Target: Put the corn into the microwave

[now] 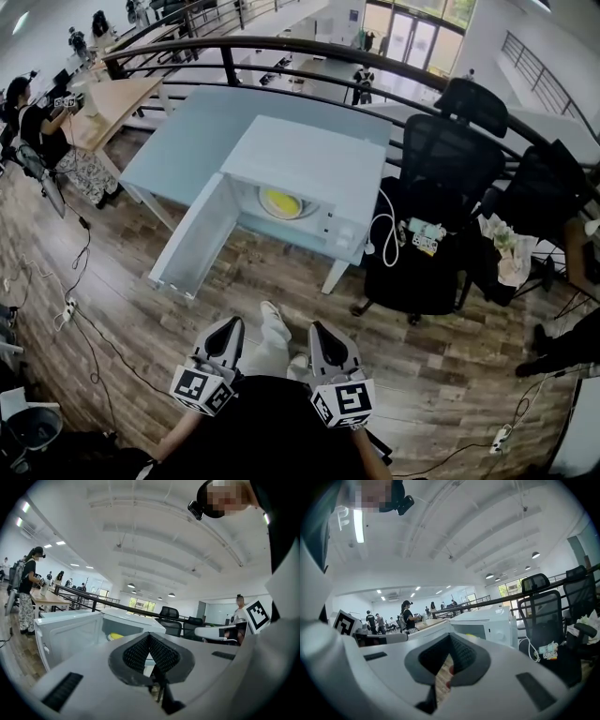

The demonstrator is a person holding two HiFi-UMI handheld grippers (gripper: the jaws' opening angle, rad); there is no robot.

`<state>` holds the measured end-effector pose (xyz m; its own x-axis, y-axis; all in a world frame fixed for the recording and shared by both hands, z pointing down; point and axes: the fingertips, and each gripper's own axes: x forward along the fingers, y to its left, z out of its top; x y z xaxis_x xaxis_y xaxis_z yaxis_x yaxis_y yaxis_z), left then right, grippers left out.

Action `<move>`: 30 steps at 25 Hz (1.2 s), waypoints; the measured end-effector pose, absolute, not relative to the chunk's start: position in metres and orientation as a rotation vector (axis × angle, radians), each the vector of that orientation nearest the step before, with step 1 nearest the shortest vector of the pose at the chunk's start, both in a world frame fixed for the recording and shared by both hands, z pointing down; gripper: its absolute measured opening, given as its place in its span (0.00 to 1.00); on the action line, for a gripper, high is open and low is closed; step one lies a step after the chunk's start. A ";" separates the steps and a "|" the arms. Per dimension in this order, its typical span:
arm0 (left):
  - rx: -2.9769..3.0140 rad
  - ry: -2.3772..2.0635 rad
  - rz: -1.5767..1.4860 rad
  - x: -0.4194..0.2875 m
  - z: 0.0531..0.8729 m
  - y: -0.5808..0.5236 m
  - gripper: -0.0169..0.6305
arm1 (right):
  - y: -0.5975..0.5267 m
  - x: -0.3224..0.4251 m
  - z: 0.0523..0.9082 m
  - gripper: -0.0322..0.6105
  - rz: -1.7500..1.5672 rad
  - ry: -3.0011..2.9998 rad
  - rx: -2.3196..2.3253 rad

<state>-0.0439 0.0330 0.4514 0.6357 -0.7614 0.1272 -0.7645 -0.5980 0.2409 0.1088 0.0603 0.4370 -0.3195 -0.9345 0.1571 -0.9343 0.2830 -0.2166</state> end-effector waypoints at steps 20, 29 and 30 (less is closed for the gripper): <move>2.613 -1.220 0.024 -0.032 0.451 0.034 0.03 | 0.072 0.122 0.443 0.06 -0.426 2.464 -1.884; 2.574 -1.239 0.006 -0.040 0.457 0.031 0.03 | 0.069 0.115 0.450 0.06 -0.442 2.488 -1.864; 2.571 -1.239 0.007 -0.041 0.458 0.031 0.03 | 0.069 0.115 0.452 0.06 -0.442 2.487 -1.861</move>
